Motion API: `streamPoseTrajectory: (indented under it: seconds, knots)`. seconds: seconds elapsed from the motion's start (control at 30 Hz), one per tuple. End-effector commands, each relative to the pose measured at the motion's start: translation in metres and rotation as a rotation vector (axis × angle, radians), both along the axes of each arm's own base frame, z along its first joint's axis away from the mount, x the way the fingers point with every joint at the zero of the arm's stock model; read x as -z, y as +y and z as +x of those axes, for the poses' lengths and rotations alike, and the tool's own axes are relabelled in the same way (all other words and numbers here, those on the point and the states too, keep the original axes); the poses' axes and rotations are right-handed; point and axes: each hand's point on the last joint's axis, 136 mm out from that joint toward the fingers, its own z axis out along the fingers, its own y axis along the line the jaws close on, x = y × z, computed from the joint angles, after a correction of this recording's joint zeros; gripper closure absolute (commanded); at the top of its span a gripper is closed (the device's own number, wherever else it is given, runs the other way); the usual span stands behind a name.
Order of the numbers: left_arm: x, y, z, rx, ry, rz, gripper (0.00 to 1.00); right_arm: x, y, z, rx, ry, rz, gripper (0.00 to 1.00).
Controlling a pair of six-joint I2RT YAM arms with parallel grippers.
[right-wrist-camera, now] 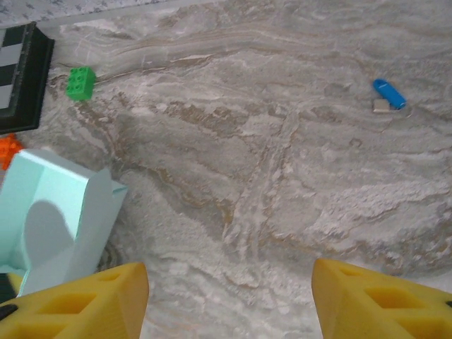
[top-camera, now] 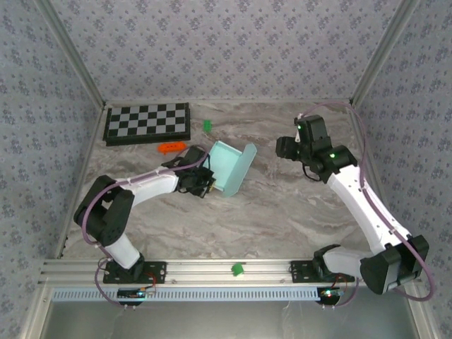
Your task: Fold the paper box
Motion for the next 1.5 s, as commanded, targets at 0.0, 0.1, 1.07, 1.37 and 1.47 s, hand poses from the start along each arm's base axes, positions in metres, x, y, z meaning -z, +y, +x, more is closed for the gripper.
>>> streamPoseTrajectory:
  seconds: [0.0, 0.1, 1.07, 1.37, 1.47]
  knots:
    - [-0.011, -0.007, -0.008, -0.118, 0.074, -0.059, 0.99, 0.003, 0.01, -0.02, -0.016, 0.078, 0.093, 0.38]
    - [-0.008, -0.008, -0.015, -0.149, 0.096, -0.049, 0.98, 0.002, 0.023, -0.033, -0.014, 0.153, 0.179, 0.41]
    - [0.001, -0.011, -0.021, -0.166, 0.14, -0.027, 0.97, 0.035, 0.114, -0.039, 0.028, 0.279, 0.381, 0.53]
    - [0.002, -0.014, -0.022, -0.159, 0.147, -0.032, 0.96, 0.057, 0.118, -0.041, 0.034, 0.319, 0.36, 0.62]
    - [0.003, -0.015, -0.022, -0.156, 0.151, -0.035, 0.94, 0.062, 0.117, -0.041, 0.048, 0.318, 0.348, 0.65]
